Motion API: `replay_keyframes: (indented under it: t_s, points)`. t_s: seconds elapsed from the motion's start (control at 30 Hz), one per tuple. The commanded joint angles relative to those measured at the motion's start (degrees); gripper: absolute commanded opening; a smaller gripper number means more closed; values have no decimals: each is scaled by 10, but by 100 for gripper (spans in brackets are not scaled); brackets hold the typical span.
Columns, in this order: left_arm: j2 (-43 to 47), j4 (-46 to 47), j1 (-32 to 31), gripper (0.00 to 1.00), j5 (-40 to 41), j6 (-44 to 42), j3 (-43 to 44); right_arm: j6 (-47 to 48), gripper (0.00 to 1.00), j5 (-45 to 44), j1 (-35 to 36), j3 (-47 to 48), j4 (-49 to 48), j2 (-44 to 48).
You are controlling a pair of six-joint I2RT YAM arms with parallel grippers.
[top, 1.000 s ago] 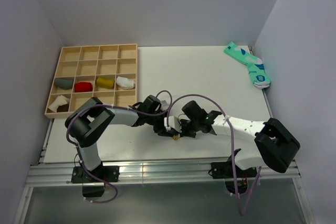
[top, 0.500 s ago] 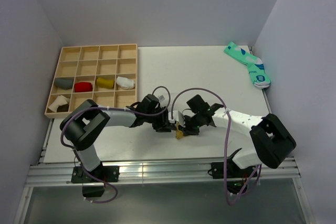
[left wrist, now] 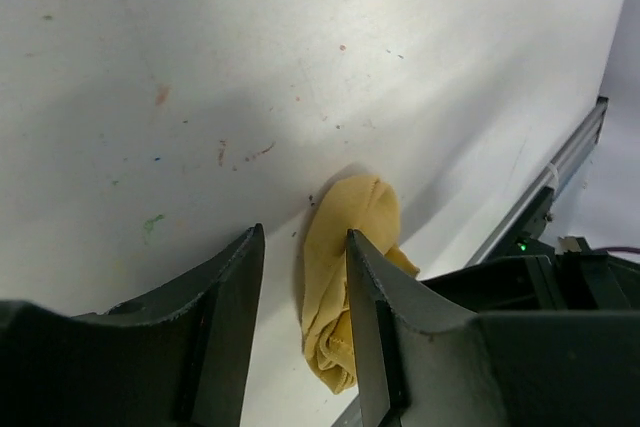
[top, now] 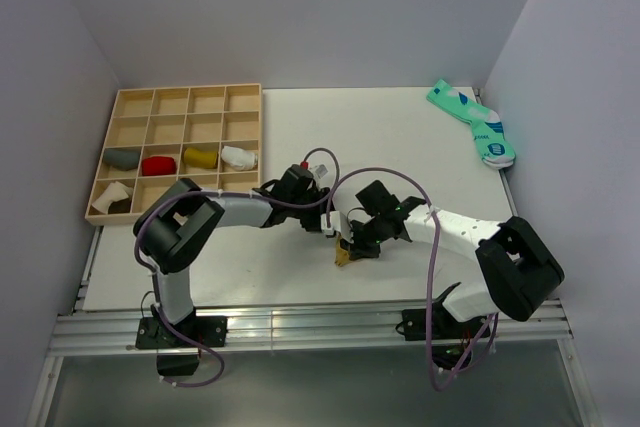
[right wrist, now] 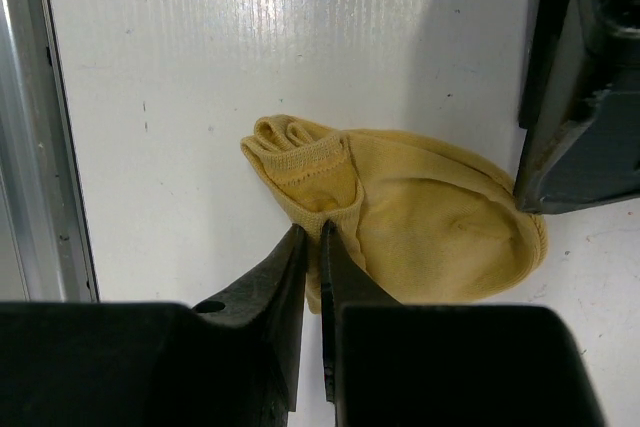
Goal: Roll the socks
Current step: Roll the sock at the center of the board.
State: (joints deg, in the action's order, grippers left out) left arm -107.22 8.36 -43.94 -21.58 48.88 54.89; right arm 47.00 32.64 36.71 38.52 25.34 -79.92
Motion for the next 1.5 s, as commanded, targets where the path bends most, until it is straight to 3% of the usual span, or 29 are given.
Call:
replay_keyframes:
  t_s: [0.0,0.37,0.63,0.73,0.87,0.9,1.27,1.47]
  points:
    - [-13,-1,1,45,-29,-30,14,-1,11,-4,-3,9,38,-7]
    - [-19,49,-3,44,-63,-12,-35,-8,11,-5,-3,15,34,-23]
    - [-41,34,-6,39,-72,-22,-30,-16,11,-10,-4,9,28,-20]
    - [-49,35,-6,29,-72,-18,-30,-19,11,-12,-3,10,26,-23]
    - [-53,39,-6,2,-59,-3,-35,-21,11,-5,-4,14,33,-23]
    - [-51,36,-6,0,-51,-3,-35,-20,11,-2,-4,15,37,-25]
    - [50,55,29,0,26,30,-108,-5,10,24,-23,46,99,-48]
    - [59,66,30,0,30,24,-115,3,10,51,-35,118,165,-130]
